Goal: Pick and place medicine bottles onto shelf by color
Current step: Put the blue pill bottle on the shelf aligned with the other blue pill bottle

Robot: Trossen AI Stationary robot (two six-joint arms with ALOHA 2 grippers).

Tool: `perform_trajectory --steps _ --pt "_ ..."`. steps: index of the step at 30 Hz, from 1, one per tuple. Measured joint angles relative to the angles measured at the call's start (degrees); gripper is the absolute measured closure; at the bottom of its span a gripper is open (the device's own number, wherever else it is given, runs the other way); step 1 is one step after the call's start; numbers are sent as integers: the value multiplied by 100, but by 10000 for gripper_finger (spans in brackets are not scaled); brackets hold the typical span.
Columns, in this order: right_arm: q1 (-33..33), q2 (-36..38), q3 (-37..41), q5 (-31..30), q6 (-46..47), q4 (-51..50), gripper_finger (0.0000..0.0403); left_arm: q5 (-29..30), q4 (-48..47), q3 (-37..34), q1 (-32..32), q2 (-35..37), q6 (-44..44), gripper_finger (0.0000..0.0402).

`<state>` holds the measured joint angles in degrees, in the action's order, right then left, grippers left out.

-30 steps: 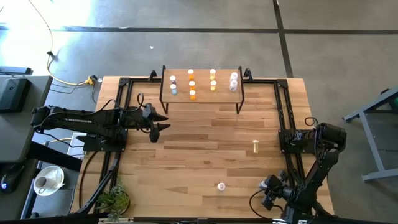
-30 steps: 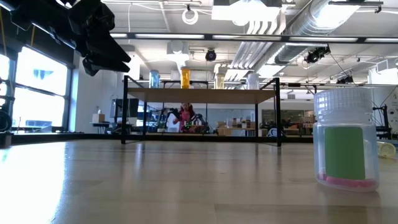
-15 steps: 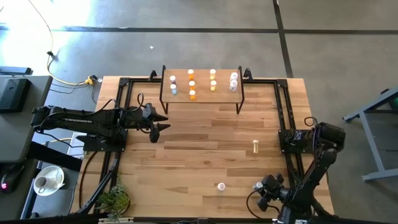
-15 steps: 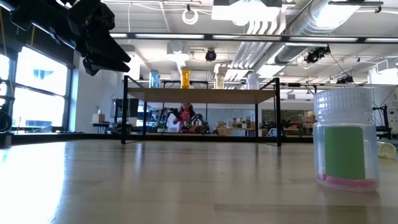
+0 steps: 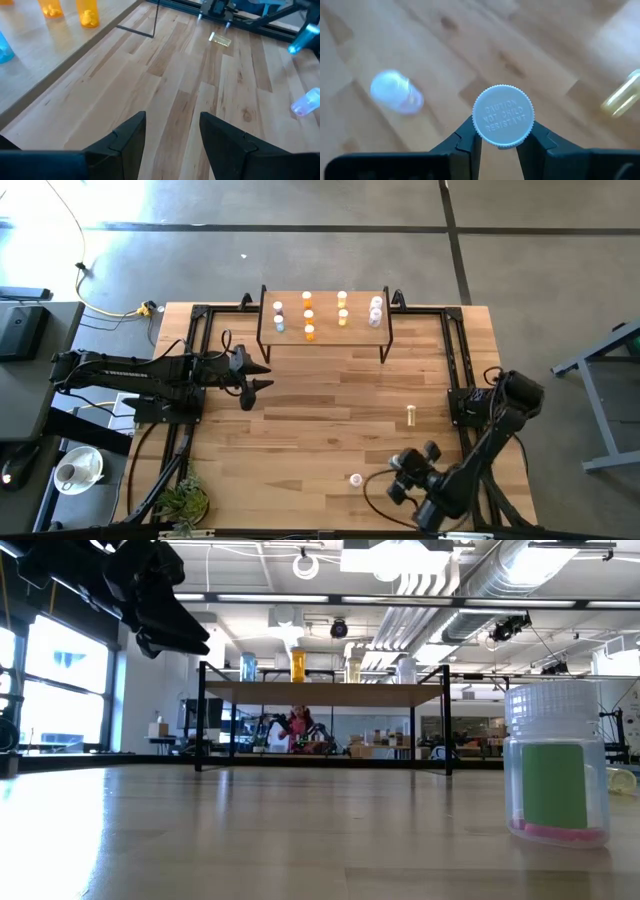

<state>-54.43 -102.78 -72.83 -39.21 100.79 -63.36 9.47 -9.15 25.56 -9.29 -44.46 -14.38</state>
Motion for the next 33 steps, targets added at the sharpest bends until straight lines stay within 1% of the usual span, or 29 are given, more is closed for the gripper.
perform_trajectory --steps 3,5,10,15,19,24,29,33 --pt "326 0 -445 -3 -446 -447 318 0 0 0 -1 -1 138 227" --pt "544 0 -741 -6 -927 -631 318 2 0 0 -1 0 233 227" --pt "1167 0 -1335 -18 -2420 -675 318 -68 0 0 -1 -1 577 227" --pt "1826 0 -1728 186 -3876 -562 318 -279 41 0 -1 0 958 227" --pt "2320 0 -1872 505 -4820 -262 318 -458 198 0 -1 -1 1165 227" --pt "2853 0 -1876 1034 -5955 472 318 -641 675 0 -1 -1 1397 227" --pt "3302 0 -1876 1333 -6782 1162 318 -965 1159 0 -1 1 1606 227" --pt "3631 0 -1856 1527 -7235 1658 318 -1263 1297 1 0 1 1656 227"
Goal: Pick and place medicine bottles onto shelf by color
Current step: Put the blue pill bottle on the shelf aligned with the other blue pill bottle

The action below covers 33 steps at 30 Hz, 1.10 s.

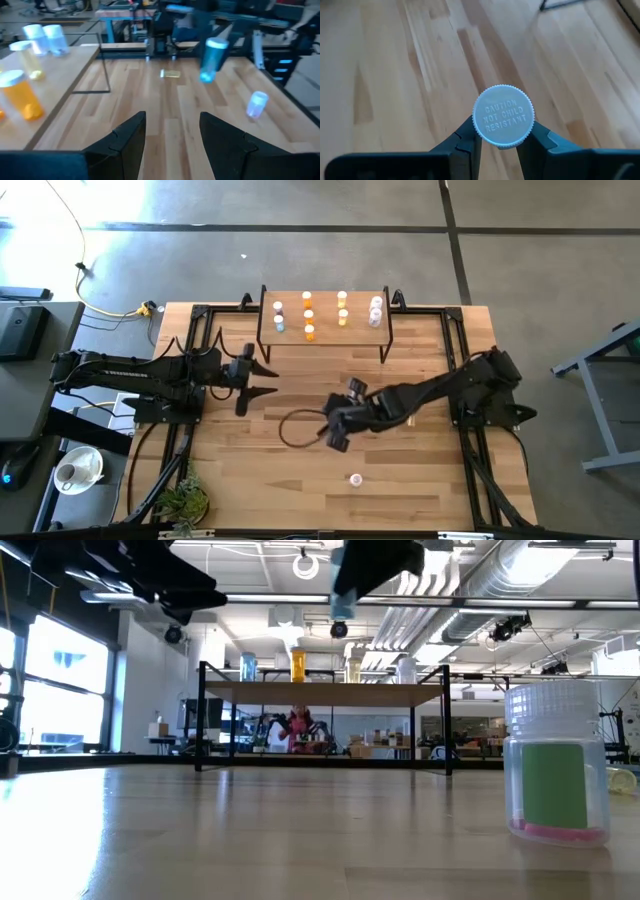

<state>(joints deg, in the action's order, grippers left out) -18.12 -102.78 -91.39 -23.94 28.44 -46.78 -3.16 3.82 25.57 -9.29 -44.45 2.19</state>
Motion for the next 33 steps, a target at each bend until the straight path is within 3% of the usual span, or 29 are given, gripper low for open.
perform_trajectory --steps 10,16,22,33 --pt "626 0 35 309 -852 1027 318 -214 -1 -1 -1 -2 147 224" --pt "1011 0 35 771 -1163 1305 318 -194 148 0 1 -48 320 190" --pt "1330 0 37 1025 -1420 1519 318 0 937 1 -1 -419 16 164" --pt "1678 0 39 1389 -1727 1579 318 -2 2819 1 -5 -1688 103 170"
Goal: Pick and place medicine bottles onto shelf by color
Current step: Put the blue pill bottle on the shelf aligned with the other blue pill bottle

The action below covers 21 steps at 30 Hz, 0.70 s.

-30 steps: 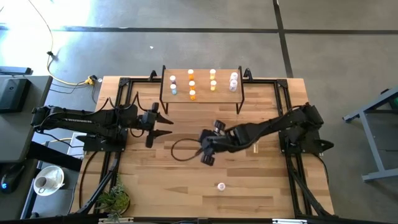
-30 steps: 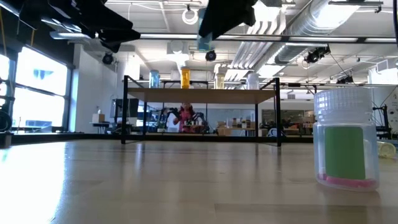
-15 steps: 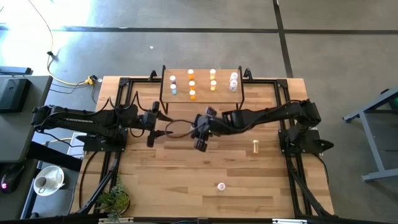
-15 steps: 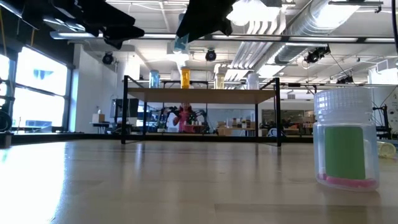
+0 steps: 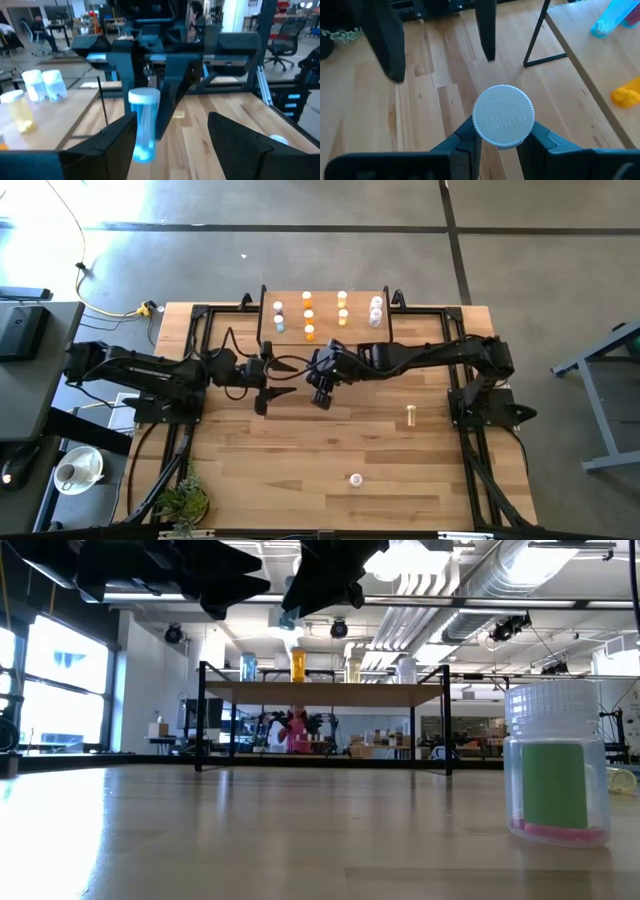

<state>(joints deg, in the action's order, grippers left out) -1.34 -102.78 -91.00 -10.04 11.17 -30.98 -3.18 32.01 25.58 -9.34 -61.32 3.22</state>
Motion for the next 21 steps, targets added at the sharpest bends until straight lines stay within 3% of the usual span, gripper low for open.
perform_trajectory --steps 5,9,21 --pt "32 0 0 179 -117 -1 318 265 786 2 0 -485 3 172" --pt "30 0 0 195 -200 -2 318 521 856 2 -87 -658 0 172" --pt "30 0 0 197 -246 -2 318 -118 1106 2 -232 -756 -111 172"
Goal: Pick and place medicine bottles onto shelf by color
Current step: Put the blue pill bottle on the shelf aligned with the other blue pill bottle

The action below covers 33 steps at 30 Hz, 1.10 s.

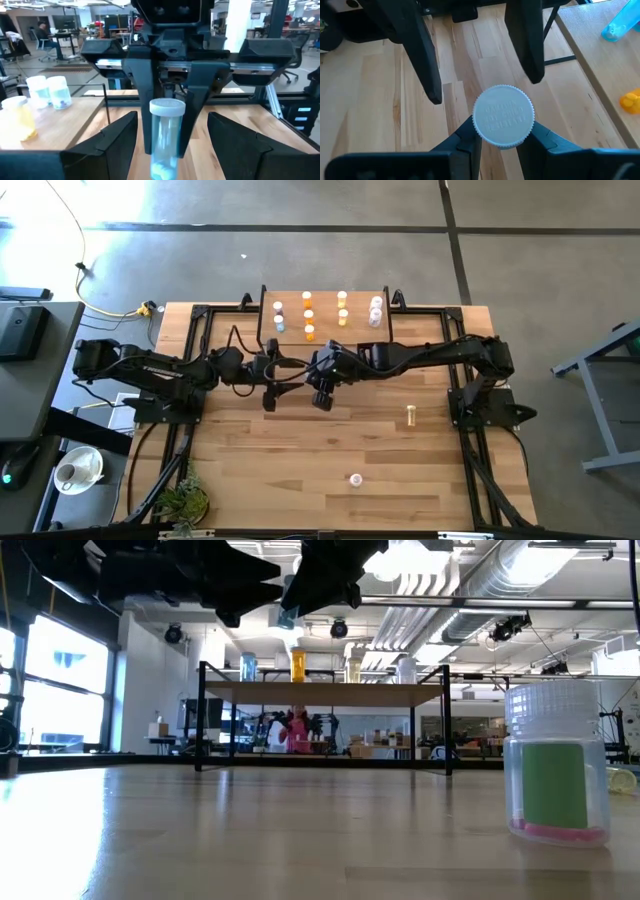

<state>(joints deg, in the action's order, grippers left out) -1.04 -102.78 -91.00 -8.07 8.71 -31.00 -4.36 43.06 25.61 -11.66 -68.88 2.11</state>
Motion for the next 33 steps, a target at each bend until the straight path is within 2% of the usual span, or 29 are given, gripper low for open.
perform_trajectory --steps 6,14,23,33 --pt "0 0 0 -2 -2 -1 318 22 -210 261 0 -22 -2 172" --pt "0 0 2 -22 -16 -28 318 9 -997 685 0 -258 2 172" --pt "0 0 4 -22 -8 -105 318 50 -987 745 2 -387 9 173" --pt "-2 -1 4 -18 -3 -357 318 -55 -983 748 2 -387 155 217"
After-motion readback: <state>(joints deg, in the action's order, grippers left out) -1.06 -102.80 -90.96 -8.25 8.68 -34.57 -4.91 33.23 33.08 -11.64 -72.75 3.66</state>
